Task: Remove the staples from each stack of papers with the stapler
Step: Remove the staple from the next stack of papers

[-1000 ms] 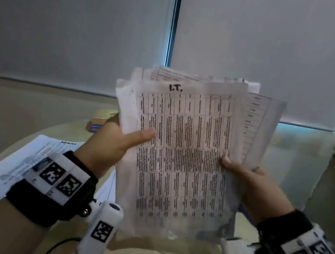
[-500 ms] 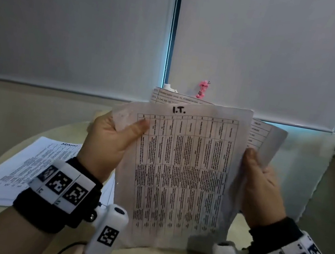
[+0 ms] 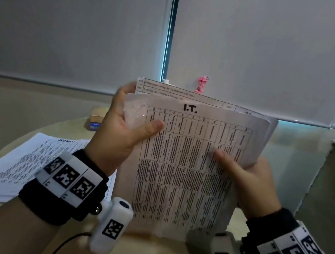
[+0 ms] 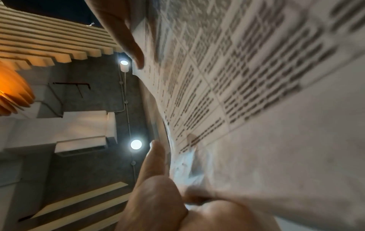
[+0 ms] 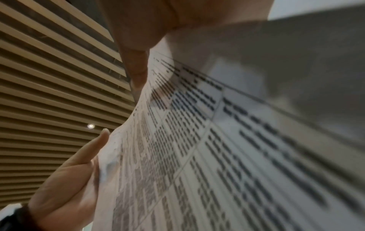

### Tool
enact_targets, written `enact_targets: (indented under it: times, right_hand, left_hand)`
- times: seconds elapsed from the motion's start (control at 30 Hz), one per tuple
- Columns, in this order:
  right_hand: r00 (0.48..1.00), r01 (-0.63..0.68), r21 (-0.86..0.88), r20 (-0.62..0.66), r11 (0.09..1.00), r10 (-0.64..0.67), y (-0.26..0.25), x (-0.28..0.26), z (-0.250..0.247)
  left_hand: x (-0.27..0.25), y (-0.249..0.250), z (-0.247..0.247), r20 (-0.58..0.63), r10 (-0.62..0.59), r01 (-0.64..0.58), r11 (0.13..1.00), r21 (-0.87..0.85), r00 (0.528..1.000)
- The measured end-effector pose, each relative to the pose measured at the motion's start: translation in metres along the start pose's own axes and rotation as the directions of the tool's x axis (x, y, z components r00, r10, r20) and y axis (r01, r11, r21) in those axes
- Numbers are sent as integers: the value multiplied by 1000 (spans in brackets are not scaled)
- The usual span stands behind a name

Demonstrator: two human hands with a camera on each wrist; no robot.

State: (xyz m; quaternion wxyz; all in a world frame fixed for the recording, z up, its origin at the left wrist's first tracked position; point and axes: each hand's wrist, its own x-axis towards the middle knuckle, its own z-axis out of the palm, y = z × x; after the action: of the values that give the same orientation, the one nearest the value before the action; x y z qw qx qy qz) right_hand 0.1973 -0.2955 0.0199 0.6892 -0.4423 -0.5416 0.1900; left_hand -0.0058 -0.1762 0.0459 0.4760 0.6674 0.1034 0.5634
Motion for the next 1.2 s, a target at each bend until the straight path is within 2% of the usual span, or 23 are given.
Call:
enact_targets:
  times: [0.13, 0.17, 0.23, 0.3, 0.43, 0.57, 0.63, 0.73, 0.8, 0.83, 0.9, 0.93, 1.0, 1.07, 1.13, 1.2]
  right_hand:
    - [982, 152, 101, -128, 983, -138, -10, 3, -2]
    - [968, 216, 68, -145, 974, -204, -14, 4, -2]
    - [921, 350, -107, -145, 931, -362, -21, 7, 0]
    - [887, 411, -231, -122, 882, -445, -23, 14, -1]
    - [901, 356, -235, -171, 905, -399, -24, 22, -2]
    - [876, 381, -248, -211, 891, -433, -32, 24, -2]
    - [910, 349, -121, -193, 929, -367, -32, 21, -4]
    - [987, 105, 56, -128, 993, -98, -20, 15, -10]
    - [996, -25, 57, -89, 998, 29, -13, 13, -13]
    - [993, -46, 59, -109, 997, 52, -11, 14, -14]
    - [984, -9, 74, -176, 997, 22, -14, 21, -18]
    - [979, 24, 75, -203, 997, -8, -17, 25, -21]
    - [971, 57, 94, -236, 994, -34, -19, 28, -26]
    - [973, 3, 131, -228, 991, 27, -12, 24, -29]
    - [976, -92, 124, -185, 988, 114, 1, 16, -28]
    - [976, -110, 83, -180, 990, 123, 6, 13, -26]
  left_hand:
    - [10, 8, -3, 56, 138, -140, 990, 26, 989]
    - [12, 10, -3, 77, 167, -172, 983, 61, 983]
    - [17, 14, 0, 87, 205, -217, 964, 156, 975]
    - [19, 14, 4, 52, 232, -238, 947, 217, 971]
    - [20, 12, 11, 12, 246, -244, 955, 168, 969]
    - [22, 13, 14, 34, 255, -257, 952, 167, 966]
    - [22, 12, 15, -6, 266, -260, 949, 179, 964]
    - [22, 8, 13, -35, 233, -226, 963, 149, 972]
    - [22, 9, 15, -27, 229, -223, 963, 154, 973]
    - [23, 11, 17, -31, 229, -222, 963, 150, 973]
    - [30, 13, 19, -41, 194, -190, 977, 92, 980]
    - [33, 11, 17, -21, 139, -139, 990, 31, 990]
    - [37, 2, 12, 88, -60, 67, 994, -81, 994]
    - [29, -18, 11, 180, -258, 269, 963, -34, 949]
    - [17, -35, 17, 152, -355, 348, 935, 70, 922]
    - [9, -42, 27, 76, -326, 321, 944, 72, 942]
